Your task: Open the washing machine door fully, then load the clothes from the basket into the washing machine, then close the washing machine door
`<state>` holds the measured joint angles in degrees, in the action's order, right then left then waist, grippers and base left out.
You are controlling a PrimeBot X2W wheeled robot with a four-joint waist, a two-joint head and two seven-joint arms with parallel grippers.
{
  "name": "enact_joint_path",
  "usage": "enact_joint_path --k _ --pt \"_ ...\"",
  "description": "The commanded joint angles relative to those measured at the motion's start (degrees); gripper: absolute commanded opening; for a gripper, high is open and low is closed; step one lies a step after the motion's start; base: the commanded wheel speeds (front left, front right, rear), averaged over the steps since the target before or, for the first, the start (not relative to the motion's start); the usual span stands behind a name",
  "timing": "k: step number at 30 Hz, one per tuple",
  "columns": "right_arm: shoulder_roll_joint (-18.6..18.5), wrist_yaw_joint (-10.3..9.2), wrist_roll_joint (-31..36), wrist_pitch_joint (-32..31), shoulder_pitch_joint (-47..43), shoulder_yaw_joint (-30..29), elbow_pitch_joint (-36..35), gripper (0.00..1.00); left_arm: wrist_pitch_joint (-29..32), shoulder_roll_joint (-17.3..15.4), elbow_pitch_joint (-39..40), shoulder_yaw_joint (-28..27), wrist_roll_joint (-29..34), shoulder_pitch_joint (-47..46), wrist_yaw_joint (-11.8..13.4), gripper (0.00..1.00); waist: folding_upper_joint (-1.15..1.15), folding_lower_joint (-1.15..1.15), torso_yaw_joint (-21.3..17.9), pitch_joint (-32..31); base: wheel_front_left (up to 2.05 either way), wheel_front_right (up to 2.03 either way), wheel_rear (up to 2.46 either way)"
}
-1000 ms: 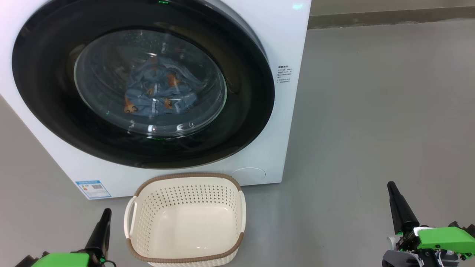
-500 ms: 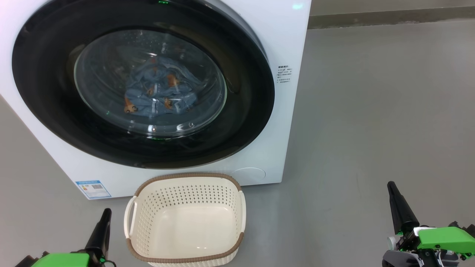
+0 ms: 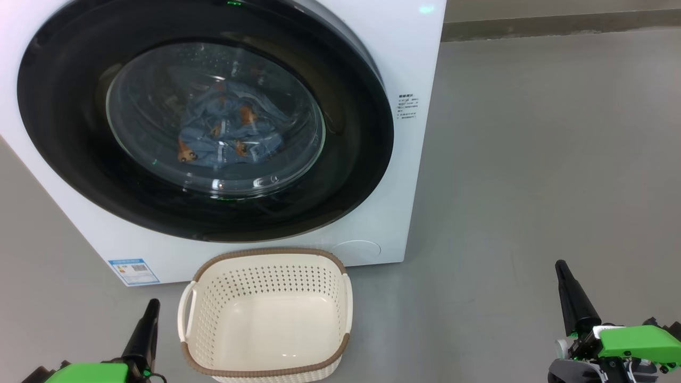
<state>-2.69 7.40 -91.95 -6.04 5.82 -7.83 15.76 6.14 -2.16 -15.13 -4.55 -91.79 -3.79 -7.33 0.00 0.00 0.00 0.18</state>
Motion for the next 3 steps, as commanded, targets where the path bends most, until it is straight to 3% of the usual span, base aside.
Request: enact_joint_path --k 1,3 --pt "-0.19 0.09 -0.23 -0.44 0.36 1.32 -1.74 0.0 0.4 -0.73 1.1 -2.02 -0.33 -2.4 -0.15 0.0 0.0 0.0 0.0 0.0 0.0 0.0 0.0" --pt "-0.19 0.09 -0.23 -0.44 0.36 1.32 -1.74 0.0 0.4 -0.73 1.1 -2.02 -0.33 -2.4 -0.15 0.0 0.0 0.0 0.0 0.0 0.0 0.0 0.0"
